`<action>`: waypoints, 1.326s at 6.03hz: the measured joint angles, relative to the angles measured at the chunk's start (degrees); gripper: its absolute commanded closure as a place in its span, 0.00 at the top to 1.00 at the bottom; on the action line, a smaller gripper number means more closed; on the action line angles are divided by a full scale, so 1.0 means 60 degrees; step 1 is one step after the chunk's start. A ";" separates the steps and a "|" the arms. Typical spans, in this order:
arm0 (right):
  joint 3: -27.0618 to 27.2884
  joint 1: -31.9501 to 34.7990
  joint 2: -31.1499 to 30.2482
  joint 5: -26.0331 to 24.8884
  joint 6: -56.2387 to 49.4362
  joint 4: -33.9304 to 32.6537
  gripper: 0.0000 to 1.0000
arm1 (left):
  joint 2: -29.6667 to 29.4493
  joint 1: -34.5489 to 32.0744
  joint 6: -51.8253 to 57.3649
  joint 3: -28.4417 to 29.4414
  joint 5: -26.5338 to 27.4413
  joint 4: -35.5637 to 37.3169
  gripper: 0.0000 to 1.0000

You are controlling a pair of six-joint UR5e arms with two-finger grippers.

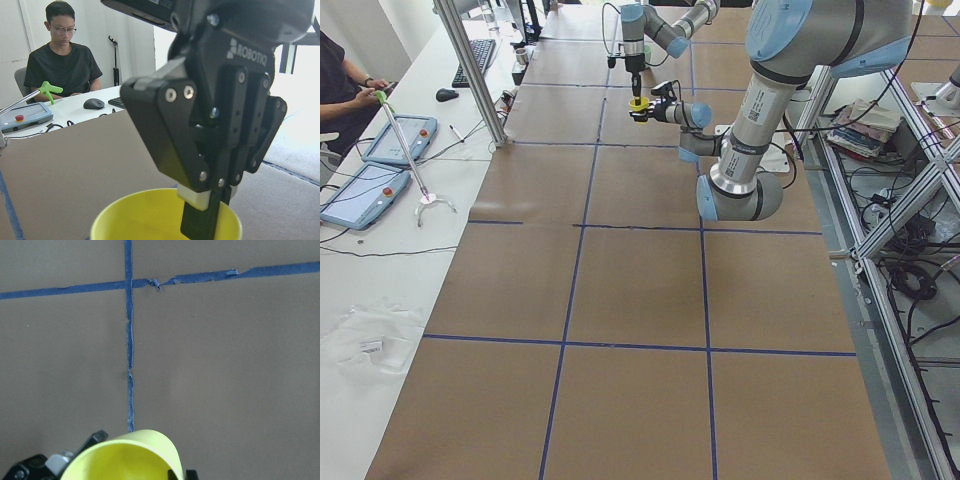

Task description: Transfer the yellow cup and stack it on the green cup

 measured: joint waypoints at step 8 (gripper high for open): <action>0.2086 0.1813 -0.3751 -0.1617 0.0883 -0.0032 0.00 | -0.0039 -0.0002 -0.0136 -0.0134 -0.0028 0.0112 0.95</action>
